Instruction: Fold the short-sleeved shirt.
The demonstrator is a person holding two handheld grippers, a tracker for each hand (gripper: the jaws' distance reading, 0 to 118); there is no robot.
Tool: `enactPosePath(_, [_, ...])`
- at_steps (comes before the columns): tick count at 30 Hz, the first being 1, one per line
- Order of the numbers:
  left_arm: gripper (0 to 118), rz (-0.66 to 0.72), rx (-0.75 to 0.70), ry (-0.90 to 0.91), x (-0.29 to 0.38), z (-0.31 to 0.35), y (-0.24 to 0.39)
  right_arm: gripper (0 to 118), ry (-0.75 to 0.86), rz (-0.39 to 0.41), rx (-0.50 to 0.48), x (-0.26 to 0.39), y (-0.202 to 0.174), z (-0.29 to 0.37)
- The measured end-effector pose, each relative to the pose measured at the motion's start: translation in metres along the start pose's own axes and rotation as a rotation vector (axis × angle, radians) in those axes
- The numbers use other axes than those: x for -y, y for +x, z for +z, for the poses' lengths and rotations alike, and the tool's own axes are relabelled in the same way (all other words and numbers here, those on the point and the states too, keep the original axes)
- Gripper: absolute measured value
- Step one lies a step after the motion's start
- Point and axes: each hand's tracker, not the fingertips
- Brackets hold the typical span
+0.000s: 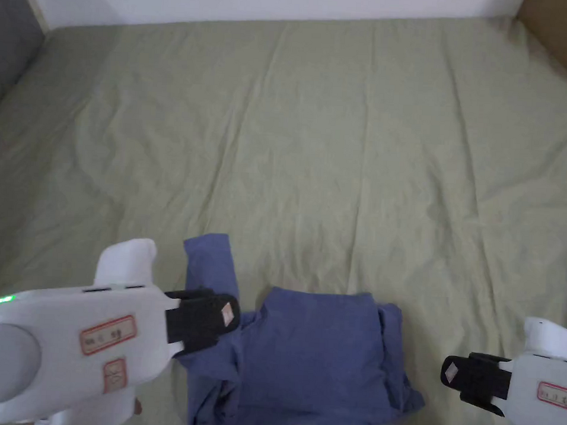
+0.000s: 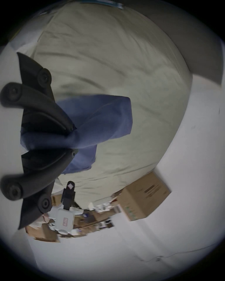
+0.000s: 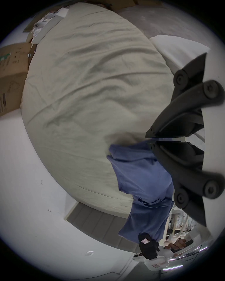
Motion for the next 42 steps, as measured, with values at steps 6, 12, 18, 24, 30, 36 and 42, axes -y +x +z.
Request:
enactPosePath(6, [13,-0.113,0.077,-0.207,0.016,-0.105,0.061,4,0.037,-0.112,0.019,0.004,0.039,0.018])
enactPosePath(12, [114,-0.106,0.098,-0.307,0.029,-0.143,0.073,4,0.043,-0.192,0.038,0.011,0.069,0.024])
enactPosePath(18, [103,0.102,0.046,-0.134,0.003,-0.095,0.02,4,0.041,-0.202,0.034,0.014,0.071,0.024])
enactPosePath(24, [9,0.08,-0.04,-0.196,0.019,-0.104,0.007,4,0.029,-0.186,0.01,0.015,0.06,0.016])
enactPosePath(30, [8,-0.052,0.056,-0.399,0.058,-0.171,0.058,4,0.019,-0.178,0.004,0.017,0.048,0.021])
enactPosePath(36, [8,-0.089,0.134,-0.398,0.06,-0.178,0.088,4,0.025,-0.174,0.017,0.018,0.044,0.031])
enactPosePath(42, [8,-0.073,0.241,-0.441,0.062,-0.171,0.088,4,0.01,-0.139,0.02,0.011,0.028,0.026])
